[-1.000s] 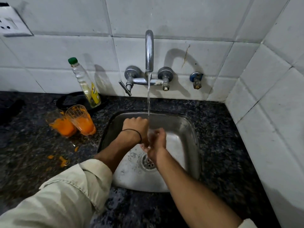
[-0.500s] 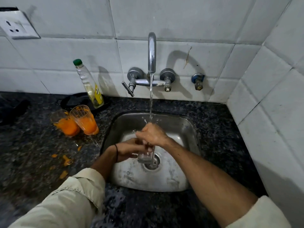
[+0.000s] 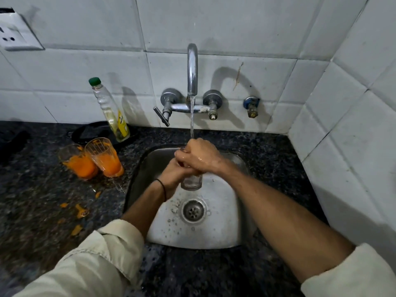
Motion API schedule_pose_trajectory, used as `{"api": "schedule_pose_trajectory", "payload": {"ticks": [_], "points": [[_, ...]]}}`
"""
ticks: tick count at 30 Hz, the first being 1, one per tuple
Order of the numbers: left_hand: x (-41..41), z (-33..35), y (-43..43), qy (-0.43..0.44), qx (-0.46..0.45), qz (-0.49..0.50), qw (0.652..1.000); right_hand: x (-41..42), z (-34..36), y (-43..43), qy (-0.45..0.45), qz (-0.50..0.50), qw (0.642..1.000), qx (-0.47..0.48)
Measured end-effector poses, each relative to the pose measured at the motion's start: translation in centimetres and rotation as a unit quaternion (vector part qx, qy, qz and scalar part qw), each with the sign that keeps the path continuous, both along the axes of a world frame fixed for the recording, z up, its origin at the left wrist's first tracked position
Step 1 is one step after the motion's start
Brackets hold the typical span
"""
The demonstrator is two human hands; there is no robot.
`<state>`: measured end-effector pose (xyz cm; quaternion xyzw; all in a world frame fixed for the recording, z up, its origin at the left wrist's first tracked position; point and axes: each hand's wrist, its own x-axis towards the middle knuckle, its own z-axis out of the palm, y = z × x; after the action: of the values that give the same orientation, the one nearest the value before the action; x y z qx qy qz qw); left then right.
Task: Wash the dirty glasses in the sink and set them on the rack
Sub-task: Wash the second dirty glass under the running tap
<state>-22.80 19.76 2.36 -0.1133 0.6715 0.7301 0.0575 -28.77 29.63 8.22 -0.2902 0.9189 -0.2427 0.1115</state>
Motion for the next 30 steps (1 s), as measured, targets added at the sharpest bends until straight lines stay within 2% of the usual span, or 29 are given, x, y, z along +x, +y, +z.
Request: {"api": "schedule_pose_trajectory", "payload": {"ticks": [2,3,4,6,7,8,9,10,11,13,15,16,17,18,19,21,22,23,25,26,27,28,29,30], "points": [[0.4,1.0,-1.2,0.008,0.130,-0.100,0.986,-0.6,1.5,0.8,-0.094,0.050,0.993,-0.049],[0.3,1.1,-1.5,0.004,0.147,-0.121,0.982,-0.7,1.7,0.7,-0.108,0.037,0.991,-0.064],[0.0,1.2,-1.5,0.006,0.121,-0.113,0.986,-0.8,1.7,0.4,-0.098,0.003,0.992,-0.076],[-0.9,1.4,-0.4,0.012,-0.057,-0.029,0.998,-0.3,1.0,-0.6,-0.045,-0.103,0.989,-0.095],[-1.3,1.3,0.3,0.012,-0.174,0.030,0.984,0.1,0.4,-0.9,-0.021,-0.148,0.984,-0.096],[-1.6,1.2,1.0,0.007,-0.282,0.089,0.955,0.4,-0.1,-1.2,-0.007,-0.175,0.981,-0.089],[-1.5,1.0,1.6,0.008,-0.339,0.125,0.932,0.7,-0.5,-1.4,-0.003,-0.180,0.981,-0.075],[-1.3,0.7,1.8,0.012,-0.346,0.124,0.930,0.8,-0.5,-1.2,0.002,-0.165,0.985,-0.055],[-1.1,0.4,1.6,0.018,-0.307,0.102,0.946,0.8,-0.3,-1.0,0.017,-0.133,0.991,-0.028],[-0.7,0.5,0.4,0.020,-0.131,0.022,0.991,0.4,0.5,-0.2,0.041,-0.043,0.998,0.006],[-0.4,0.7,-1.1,0.046,0.015,-0.058,0.997,-0.1,1.3,0.6,-0.015,0.028,0.999,-0.021],[-0.2,1.0,-1.4,0.052,0.024,-0.082,0.995,-0.1,1.4,0.7,-0.041,0.030,0.998,-0.039],[-0.4,1.1,-1.3,0.048,0.000,-0.076,0.996,0.0,1.4,0.5,-0.045,0.003,0.997,-0.057],[-0.5,1.3,-0.9,0.044,-0.061,-0.043,0.996,0.0,1.1,0.0,-0.053,-0.045,0.995,-0.078],[-1.0,1.1,-0.6,0.045,-0.161,0.010,0.986,-0.1,0.8,-0.9,-0.085,-0.108,0.985,-0.100],[-1.7,0.5,-0.6,0.091,-0.345,0.093,0.929,0.7,0.2,-2.3,-0.201,-0.183,0.953,-0.133],[-1.8,0.4,-0.9,0.131,-0.368,0.096,0.916,1.4,0.0,-2.7,-0.229,-0.179,0.945,-0.148],[-2.0,0.4,-1.4,0.166,-0.365,0.082,0.912,2.0,-0.2,-2.6,-0.219,-0.153,0.950,-0.161],[-2.3,0.9,-2.6,0.183,-0.360,0.043,0.914,2.8,-0.3,-0.9,-0.126,-0.045,0.975,-0.177],[-2.4,1.1,-3.3,0.184,-0.359,0.024,0.915,2.5,-0.6,0.4,-0.060,0.039,0.987,-0.141],[-2.4,1.3,-3.9,0.177,-0.367,0.001,0.913,1.8,-0.5,1.8,0.027,0.132,0.990,-0.049],[-2.3,1.4,-4.2,0.173,-0.377,-0.031,0.909,0.6,-0.4,2.8,0.118,0.216,0.966,0.076],[-2.2,1.4,-4.3,0.163,-0.391,-0.054,0.904,-0.7,-0.2,3.5,0.202,0.289,0.916,0.193],[-2.2,1.2,-4.0,0.159,-0.394,-0.062,0.903,-1.7,0.1,3.9,0.257,0.335,0.868,0.263]]}}
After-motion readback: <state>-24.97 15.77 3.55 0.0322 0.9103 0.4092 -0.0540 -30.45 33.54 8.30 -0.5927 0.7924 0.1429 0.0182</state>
